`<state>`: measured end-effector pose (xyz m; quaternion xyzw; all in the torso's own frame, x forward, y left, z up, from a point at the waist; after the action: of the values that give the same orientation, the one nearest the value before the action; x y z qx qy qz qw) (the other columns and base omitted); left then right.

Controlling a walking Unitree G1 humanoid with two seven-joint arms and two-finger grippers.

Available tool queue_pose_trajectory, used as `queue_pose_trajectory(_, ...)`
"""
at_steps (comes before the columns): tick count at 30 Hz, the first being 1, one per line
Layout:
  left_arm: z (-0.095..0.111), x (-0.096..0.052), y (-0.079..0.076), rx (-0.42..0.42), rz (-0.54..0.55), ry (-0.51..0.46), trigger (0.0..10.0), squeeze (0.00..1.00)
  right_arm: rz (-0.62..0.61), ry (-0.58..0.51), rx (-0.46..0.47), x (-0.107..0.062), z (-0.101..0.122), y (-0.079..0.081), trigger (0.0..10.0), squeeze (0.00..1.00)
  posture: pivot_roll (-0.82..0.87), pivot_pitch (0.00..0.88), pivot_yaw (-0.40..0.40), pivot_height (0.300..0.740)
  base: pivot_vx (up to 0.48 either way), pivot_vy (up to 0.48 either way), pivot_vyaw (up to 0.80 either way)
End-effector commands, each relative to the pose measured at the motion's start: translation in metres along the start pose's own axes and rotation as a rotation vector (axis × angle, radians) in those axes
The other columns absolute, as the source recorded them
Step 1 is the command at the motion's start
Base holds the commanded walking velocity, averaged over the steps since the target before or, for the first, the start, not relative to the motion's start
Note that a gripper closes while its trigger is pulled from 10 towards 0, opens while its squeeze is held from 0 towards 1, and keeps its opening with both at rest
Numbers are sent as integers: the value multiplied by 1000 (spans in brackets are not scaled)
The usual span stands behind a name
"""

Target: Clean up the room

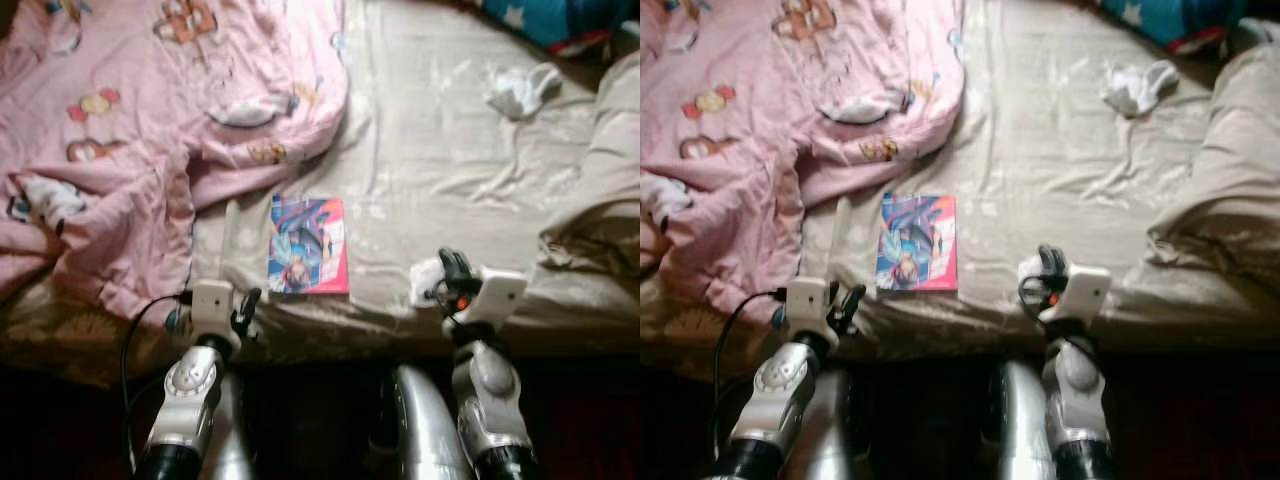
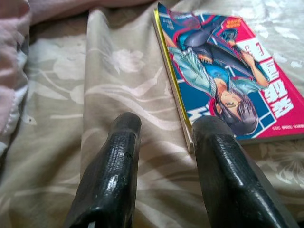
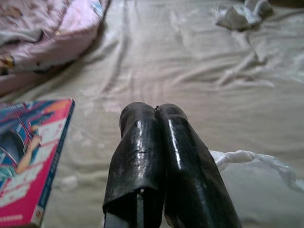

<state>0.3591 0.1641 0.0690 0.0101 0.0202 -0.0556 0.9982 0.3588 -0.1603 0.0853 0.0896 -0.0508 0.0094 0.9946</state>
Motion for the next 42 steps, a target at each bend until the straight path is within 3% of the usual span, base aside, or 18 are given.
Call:
queue_pose_trajectory(1,-15,-7,1,-3,7,40,10000,0,-28,67,-1,-10,-16,-9,10000,0,34,218,-51,585,0,0,0)
queue_pose_trajectory(5,-17,-10,3,-2,9,42,10000,0,-76,148,-33,-14,-31,-18,10000,0,28,208,-53,595,0,0,0)
queue_pose_trajectory(9,-22,-15,11,5,24,51,10000,0,-64,163,-49,-18,-33,-20,10000,0,22,196,-54,620,0,0,0)
queue_pose_trajectory(13,-27,-18,17,15,33,66,10000,0,-100,204,-63,-27,-44,-34,10000,0,17,188,-55,640,0,0,0)
queue_pose_trajectory(14,-31,-20,21,19,41,79,10000,0,-120,245,-77,-34,-54,-42,10000,0,20,176,-51,650,0,0,0)
queue_pose_trajectory(24,-61,-37,44,41,85,195,10000,0,-158,366,-96,-56,-83,-53,10000,0,15,139,-44,695,0,0,0)
queue_pose_trajectory(28,-90,-52,52,26,97,332,10000,0,-197,499,-119,-81,-110,-66,10000,0,18,115,-43,715,0,0,0)
queue_pose_trajectory(31,-126,-77,60,45,125,516,10000,0,-236,632,-140,-106,-132,-79,10000,0,9,103,-42,728,0,0,0)
queue_pose_trajectory(32,-126,-77,60,45,125,516,10000,0,-236,632,-140,-106,-132,-79,10000,0,9,103,-42,728,0,0,0)
queue_pose_trajectory(34,-141,-94,64,15,156,582,10000,0,-276,720,-138,-126,-144,-90,10000,0,3,96,-43,728,0,0,0)
queue_pose_trajectory(38,-154,-108,65,-5,176,646,10000,0,-334,791,-115,-144,-153,-100,10000,0,8,87,-41,728,0,0,0)
queue_pose_trajectory(40,-164,-119,65,-8,183,702,10000,0,-367,858,-105,-161,-161,-105,10000,0,6,82,-39,728,0,0,0)
queue_pose_trajectory(41,-172,-128,64,-12,189,742,10000,0,-401,926,-99,-177,-169,-108,10000,0,5,80,-40,728,0,0,0)
queue_pose_trajectory(42,-173,-129,64,-13,190,749,10000,0,-409,941,-99,-181,-171,-109,10000,0,7,80,-40,728,0,0,0)
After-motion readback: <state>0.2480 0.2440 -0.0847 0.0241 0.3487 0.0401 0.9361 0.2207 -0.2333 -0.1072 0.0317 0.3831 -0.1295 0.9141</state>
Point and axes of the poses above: a point about 5 cm out from each wrist's last joint towards the gripper, its own x axis pointing out of the wrist towards the gripper, its own z axis along the axis of the wrist's last joint, y = z × x, the point moved 5 cm from there along x, pointing out of the wrist towards the gripper, and after that the axes turned 1 degree about x, right-handed, at the moved point
